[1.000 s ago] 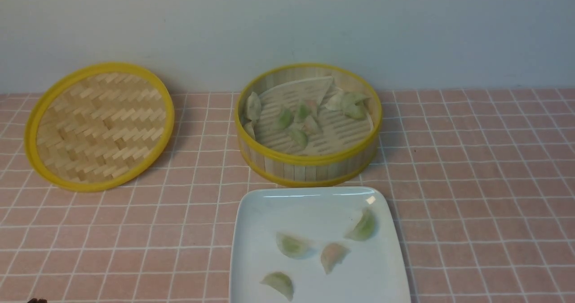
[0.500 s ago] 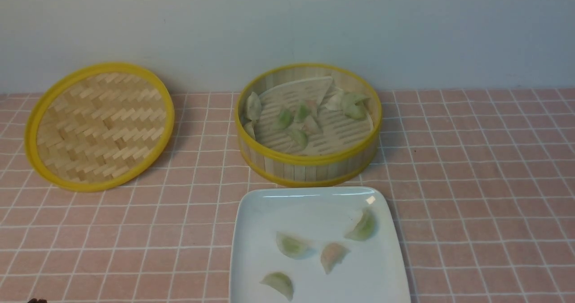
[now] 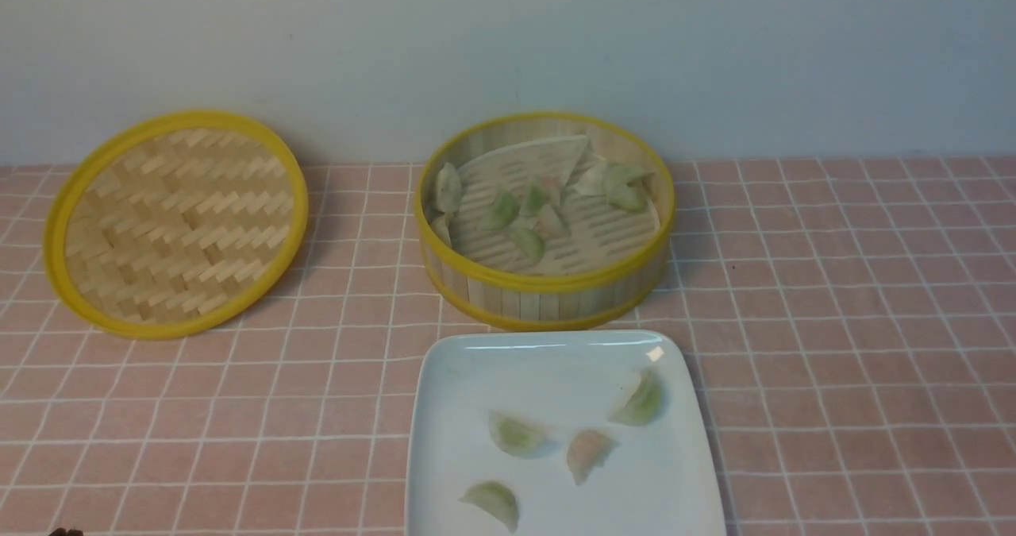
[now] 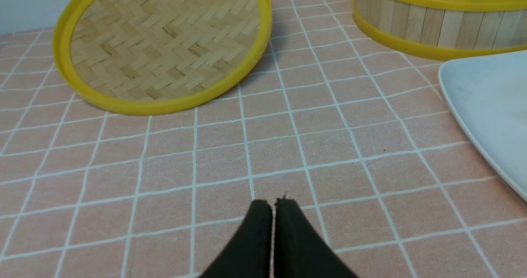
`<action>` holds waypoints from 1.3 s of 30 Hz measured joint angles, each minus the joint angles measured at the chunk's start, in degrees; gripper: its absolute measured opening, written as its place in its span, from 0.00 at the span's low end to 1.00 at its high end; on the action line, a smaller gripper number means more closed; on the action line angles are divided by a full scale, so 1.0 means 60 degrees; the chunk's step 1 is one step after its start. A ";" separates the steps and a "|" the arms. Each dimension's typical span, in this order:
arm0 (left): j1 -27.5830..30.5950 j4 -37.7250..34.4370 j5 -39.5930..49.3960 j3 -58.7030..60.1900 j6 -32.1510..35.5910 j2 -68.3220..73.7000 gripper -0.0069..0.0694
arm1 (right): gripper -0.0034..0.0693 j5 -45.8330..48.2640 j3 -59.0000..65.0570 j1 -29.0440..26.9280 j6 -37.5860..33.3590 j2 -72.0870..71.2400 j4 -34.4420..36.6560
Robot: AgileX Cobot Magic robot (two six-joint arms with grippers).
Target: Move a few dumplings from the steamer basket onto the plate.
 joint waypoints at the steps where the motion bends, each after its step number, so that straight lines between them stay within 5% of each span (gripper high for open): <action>1: 0.0000 0.0000 0.0000 0.0000 0.0000 0.0000 0.08 | 0.03 -0.0034 0.0336 -0.0078 0.0010 -0.0152 -0.0052; 8: 0.0000 0.0000 0.0029 0.0000 0.0000 0.0000 0.08 | 0.03 -0.0744 0.2265 -0.0150 0.0021 -0.1176 -0.0097; 39: 0.0000 0.0000 0.0029 0.0000 0.0000 0.0000 0.08 | 0.03 -0.0868 0.2286 -0.0157 0.0021 -0.1224 -0.0097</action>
